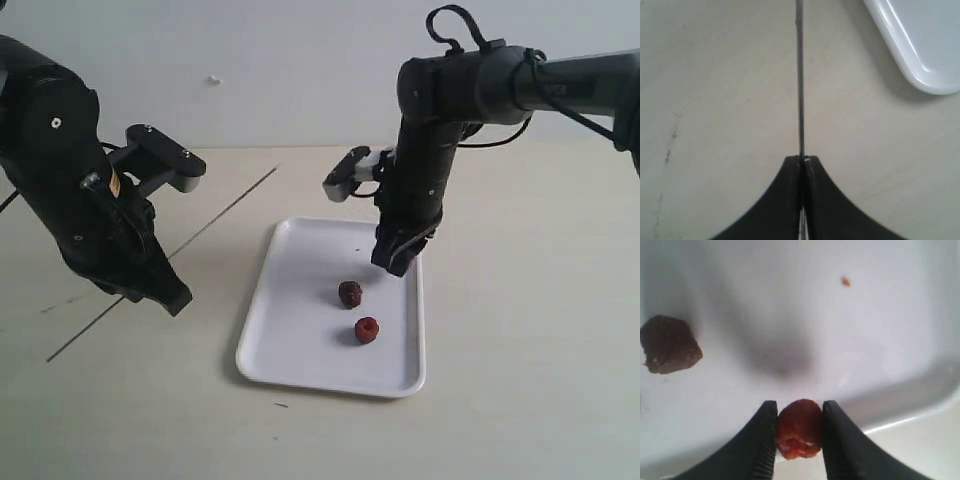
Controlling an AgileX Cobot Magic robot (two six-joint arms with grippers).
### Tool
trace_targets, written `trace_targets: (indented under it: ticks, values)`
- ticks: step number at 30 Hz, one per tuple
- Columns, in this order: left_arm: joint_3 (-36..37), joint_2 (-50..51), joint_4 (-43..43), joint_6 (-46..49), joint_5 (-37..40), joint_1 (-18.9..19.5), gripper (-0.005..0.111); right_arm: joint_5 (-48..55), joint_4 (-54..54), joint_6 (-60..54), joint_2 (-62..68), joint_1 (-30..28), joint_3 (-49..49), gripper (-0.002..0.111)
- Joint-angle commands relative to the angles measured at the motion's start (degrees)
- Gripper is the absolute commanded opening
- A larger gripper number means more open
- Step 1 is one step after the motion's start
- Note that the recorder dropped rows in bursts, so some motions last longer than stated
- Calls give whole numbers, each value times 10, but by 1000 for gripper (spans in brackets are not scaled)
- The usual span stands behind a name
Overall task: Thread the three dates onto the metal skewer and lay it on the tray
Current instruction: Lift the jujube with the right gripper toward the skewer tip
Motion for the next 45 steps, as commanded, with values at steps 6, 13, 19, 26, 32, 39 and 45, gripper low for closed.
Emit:
trace_targets:
  ticks: [6, 13, 19, 26, 32, 39, 45]
  values:
    - [-5, -5, 9, 44, -46, 1, 0, 60, 119, 18, -59, -42, -47, 30]
    - [30, 3, 84, 44, -155, 1, 0, 60, 222, 17, -68, -96, -52, 30]
    - [59, 42, 147, 44, -250, 1, 0, 60, 334, -23, -69, -118, -52, 28]
    - [59, 80, 151, 39, -318, 39, 0, 60, 408, -48, -70, -118, -52, 27]
    - [64, 95, 151, 29, -373, 100, 0, 60, 437, -56, -70, -118, -52, 27]
    - [95, 113, 161, 87, -480, 115, 0, 60, 521, -70, -70, -118, -52, 27]
    - [96, 113, 168, 91, -492, 115, 0, 60, 542, -70, -70, -118, -52, 27]
